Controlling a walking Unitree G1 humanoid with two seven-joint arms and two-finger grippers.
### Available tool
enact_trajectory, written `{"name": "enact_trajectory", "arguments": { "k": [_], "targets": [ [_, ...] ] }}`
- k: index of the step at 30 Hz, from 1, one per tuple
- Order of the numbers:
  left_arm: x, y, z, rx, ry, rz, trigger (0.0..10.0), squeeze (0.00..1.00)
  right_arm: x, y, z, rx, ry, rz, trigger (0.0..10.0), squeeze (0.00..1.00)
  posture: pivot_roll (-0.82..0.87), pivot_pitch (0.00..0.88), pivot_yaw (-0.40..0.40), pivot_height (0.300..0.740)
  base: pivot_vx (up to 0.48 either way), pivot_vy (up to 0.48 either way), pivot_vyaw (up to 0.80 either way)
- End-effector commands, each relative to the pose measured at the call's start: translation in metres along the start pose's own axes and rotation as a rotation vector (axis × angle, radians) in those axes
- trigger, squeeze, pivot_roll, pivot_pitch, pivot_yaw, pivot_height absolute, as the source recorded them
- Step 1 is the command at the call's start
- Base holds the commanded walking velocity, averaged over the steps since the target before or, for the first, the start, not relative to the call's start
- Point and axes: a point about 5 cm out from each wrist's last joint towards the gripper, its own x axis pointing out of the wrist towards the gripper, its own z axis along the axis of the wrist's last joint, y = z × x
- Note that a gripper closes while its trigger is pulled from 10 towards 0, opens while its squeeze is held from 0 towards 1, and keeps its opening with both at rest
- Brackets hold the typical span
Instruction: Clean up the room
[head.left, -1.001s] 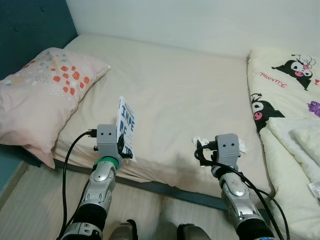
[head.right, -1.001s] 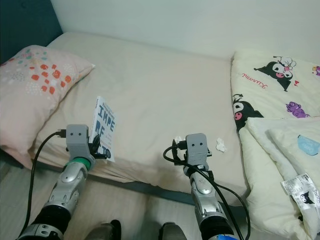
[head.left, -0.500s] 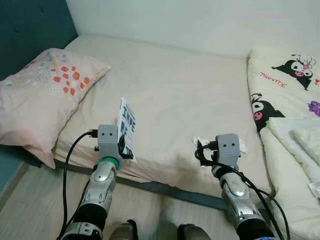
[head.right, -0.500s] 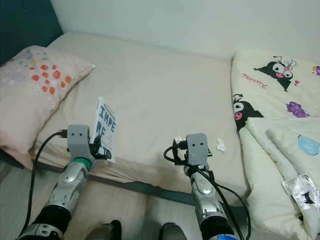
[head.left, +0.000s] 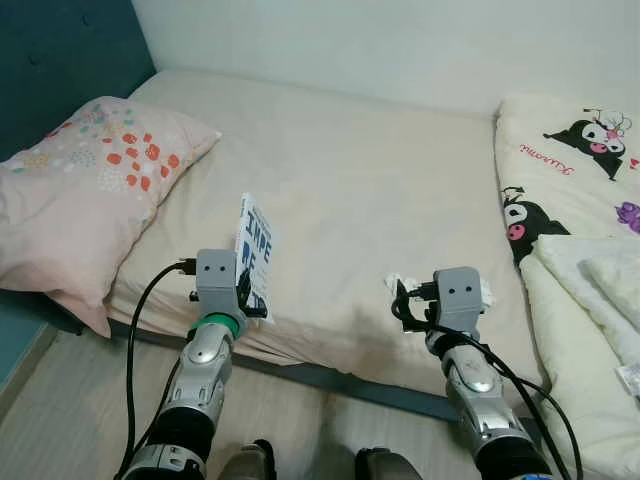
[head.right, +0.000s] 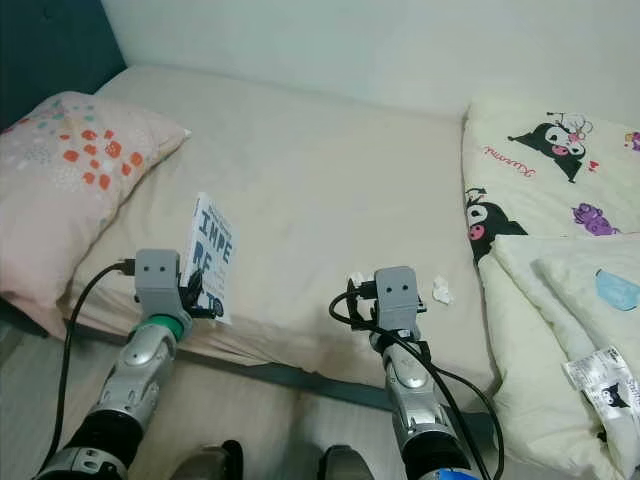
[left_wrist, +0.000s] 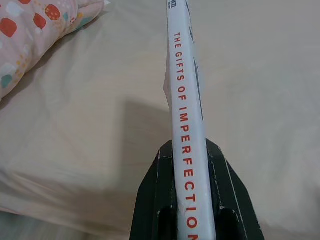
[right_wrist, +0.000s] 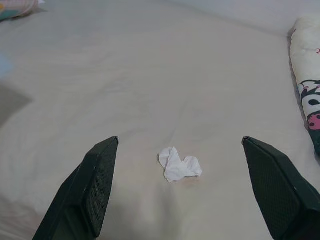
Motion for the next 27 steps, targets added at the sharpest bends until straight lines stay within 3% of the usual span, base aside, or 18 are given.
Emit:
{"name": "enact_trajectory", "arguments": {
  "k": [1, 27],
  "targets": [
    [-0.0018, -0.0006, -0.0006, 0.012, -0.013, -0.009, 10.0, 0.00, -0.0046, -0.0002, -0.0070, 0.008, 0.021, -0.003, 10.0, 0.00, -0.03, 0.072, 0.042, 0.740, 0.000, 0.000, 0.00],
    [-0.0017, -0.0035, -0.0001, 0.020, -0.019, -0.030, 10.0, 0.00, -0.0033, 0.0022, -0.0078, 0.008, 0.031, 0.008, 10.0, 0.00, -0.03, 0.069, 0.034, 0.740, 0.000, 0.000, 0.00]
  ]
}}
